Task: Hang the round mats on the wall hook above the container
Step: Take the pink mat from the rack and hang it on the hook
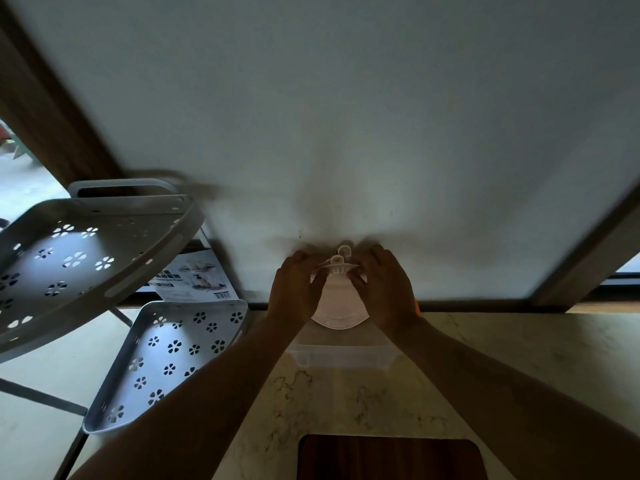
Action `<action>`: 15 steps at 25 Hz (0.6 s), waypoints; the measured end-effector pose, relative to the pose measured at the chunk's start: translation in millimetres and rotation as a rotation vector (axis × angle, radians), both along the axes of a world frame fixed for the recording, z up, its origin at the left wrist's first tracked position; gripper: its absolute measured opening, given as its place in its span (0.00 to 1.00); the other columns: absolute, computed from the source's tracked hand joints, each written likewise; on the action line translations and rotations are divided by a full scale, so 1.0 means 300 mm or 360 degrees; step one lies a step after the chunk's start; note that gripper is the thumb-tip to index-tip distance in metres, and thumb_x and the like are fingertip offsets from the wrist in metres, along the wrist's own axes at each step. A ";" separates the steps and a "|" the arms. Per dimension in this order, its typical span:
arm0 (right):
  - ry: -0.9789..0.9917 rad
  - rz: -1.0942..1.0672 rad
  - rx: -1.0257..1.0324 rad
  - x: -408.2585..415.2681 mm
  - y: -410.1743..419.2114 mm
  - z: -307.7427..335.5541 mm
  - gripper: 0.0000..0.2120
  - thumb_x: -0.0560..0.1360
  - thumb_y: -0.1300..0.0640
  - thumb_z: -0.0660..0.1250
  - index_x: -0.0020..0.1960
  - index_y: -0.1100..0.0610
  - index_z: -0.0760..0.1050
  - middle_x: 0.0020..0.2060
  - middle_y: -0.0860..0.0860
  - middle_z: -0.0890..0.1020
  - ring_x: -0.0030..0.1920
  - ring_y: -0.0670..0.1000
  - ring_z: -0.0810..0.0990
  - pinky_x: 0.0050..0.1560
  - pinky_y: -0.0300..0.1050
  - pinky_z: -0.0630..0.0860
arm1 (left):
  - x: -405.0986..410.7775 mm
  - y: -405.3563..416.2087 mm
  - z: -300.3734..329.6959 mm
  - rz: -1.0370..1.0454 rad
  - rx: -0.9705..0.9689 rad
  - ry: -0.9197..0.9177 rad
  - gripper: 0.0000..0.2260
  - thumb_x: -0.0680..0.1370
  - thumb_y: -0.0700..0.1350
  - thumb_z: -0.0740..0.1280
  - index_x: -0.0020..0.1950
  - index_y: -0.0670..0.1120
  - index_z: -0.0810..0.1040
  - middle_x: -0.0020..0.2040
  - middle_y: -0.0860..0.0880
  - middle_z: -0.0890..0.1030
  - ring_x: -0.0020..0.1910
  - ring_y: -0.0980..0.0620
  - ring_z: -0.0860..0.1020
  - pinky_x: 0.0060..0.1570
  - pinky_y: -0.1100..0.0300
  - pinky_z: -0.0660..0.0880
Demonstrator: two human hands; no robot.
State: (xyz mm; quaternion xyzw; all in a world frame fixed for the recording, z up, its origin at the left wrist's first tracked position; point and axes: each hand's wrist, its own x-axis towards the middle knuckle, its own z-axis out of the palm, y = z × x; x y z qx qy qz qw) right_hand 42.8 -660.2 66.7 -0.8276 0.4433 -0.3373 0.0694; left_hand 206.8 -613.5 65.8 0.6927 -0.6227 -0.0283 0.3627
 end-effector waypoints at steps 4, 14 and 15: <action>-0.0149 0.0073 0.0147 -0.007 -0.017 0.018 0.06 0.71 0.61 0.74 0.44 0.61 0.78 0.44 0.57 0.79 0.43 0.58 0.79 0.41 0.50 0.77 | 0.004 0.005 0.003 0.0002 0.0019 -0.0047 0.11 0.76 0.43 0.70 0.58 0.51 0.81 0.47 0.47 0.81 0.46 0.48 0.78 0.45 0.55 0.76; -0.0223 0.0052 0.0220 -0.017 -0.062 0.025 0.11 0.71 0.56 0.74 0.50 0.57 0.76 0.49 0.52 0.78 0.49 0.53 0.76 0.47 0.48 0.75 | 0.007 0.008 0.018 -0.0023 0.0031 -0.0020 0.09 0.76 0.42 0.70 0.56 0.48 0.83 0.45 0.47 0.82 0.43 0.47 0.79 0.43 0.54 0.76; -0.0189 0.0046 0.0205 -0.019 -0.060 0.021 0.11 0.71 0.56 0.74 0.51 0.58 0.77 0.50 0.54 0.79 0.51 0.55 0.76 0.50 0.49 0.75 | 0.007 0.007 0.018 -0.0023 0.0035 -0.0022 0.09 0.76 0.42 0.70 0.56 0.47 0.83 0.45 0.47 0.82 0.43 0.48 0.79 0.43 0.54 0.77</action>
